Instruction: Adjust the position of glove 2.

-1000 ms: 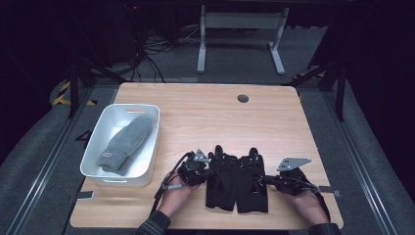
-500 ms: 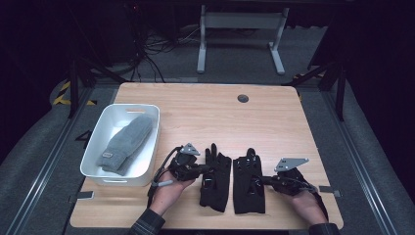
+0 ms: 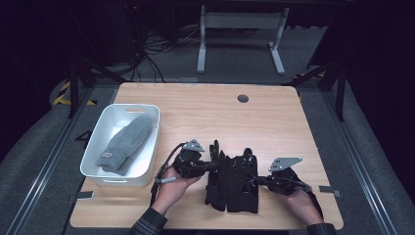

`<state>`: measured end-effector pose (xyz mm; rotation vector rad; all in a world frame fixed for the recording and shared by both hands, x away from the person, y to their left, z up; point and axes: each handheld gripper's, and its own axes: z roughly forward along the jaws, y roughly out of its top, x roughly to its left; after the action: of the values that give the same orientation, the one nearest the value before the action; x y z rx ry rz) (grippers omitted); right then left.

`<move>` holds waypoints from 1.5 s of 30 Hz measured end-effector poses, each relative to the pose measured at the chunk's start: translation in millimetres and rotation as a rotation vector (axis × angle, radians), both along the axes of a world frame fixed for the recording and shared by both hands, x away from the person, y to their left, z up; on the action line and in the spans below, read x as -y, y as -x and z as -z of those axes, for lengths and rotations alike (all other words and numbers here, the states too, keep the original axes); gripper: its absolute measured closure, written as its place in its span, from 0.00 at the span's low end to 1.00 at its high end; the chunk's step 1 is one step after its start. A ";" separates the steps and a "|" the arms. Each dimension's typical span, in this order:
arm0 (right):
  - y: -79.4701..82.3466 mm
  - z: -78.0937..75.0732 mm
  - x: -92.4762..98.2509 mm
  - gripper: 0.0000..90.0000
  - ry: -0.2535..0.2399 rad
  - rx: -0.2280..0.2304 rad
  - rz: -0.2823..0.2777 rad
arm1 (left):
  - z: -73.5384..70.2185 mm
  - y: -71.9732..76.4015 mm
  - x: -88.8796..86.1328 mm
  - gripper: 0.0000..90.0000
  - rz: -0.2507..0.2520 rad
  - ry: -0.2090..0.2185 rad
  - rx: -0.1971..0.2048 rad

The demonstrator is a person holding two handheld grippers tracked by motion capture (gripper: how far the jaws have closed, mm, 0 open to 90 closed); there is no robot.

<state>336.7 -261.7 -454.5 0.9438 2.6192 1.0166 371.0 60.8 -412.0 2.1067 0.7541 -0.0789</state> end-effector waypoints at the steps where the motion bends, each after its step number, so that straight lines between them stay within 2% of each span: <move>1: -0.3 0.2 -1.3 1.00 -0.001 0.002 -0.002 | -1.2 -0.3 0.7 0.98 0.005 0.001 0.002; 8: -6.0 1.5 -16.7 1.00 -0.013 0.001 -0.029 | -8.0 -1.5 9.3 0.98 0.032 0.023 0.009; 11: -9.1 1.8 -24.7 1.00 -0.013 0.003 -0.044 | -6.6 -2.3 13.8 0.98 0.040 0.036 -0.003; 20: -13.9 3.1 -40.6 1.00 -0.020 0.009 -0.076 | 1.0 -3.5 30.7 0.98 0.062 0.022 -0.010; 28: -17.5 5.2 -53.1 1.00 -0.037 0.014 -0.096 | 12.6 -8.2 42.3 0.98 0.059 0.007 -0.023; 36: -18.0 5.5 -58.2 1.00 -0.033 0.019 -0.105 | 21.4 -8.4 52.1 0.97 0.074 0.004 -0.031; 38: -17.9 5.5 -58.0 1.00 -0.033 0.019 -0.105 | 21.1 -7.9 52.5 0.94 0.079 0.019 -0.025; 41: -17.7 4.7 -57.2 1.00 -0.033 0.023 -0.105 | 18.2 -5.8 52.7 0.86 0.118 0.025 -0.025; 43: -17.3 3.2 -54.0 1.00 -0.033 0.031 -0.096 | 15.4 -2.8 52.1 0.86 0.129 0.022 -0.016; 45: -18.0 0.2 -46.1 0.98 -0.039 0.045 -0.072 | 13.3 -0.8 50.7 0.92 0.133 0.017 -0.009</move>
<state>354.7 -215.6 -454.7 0.8296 2.6225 1.0970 371.8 10.1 -425.2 2.1399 0.6167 -0.1667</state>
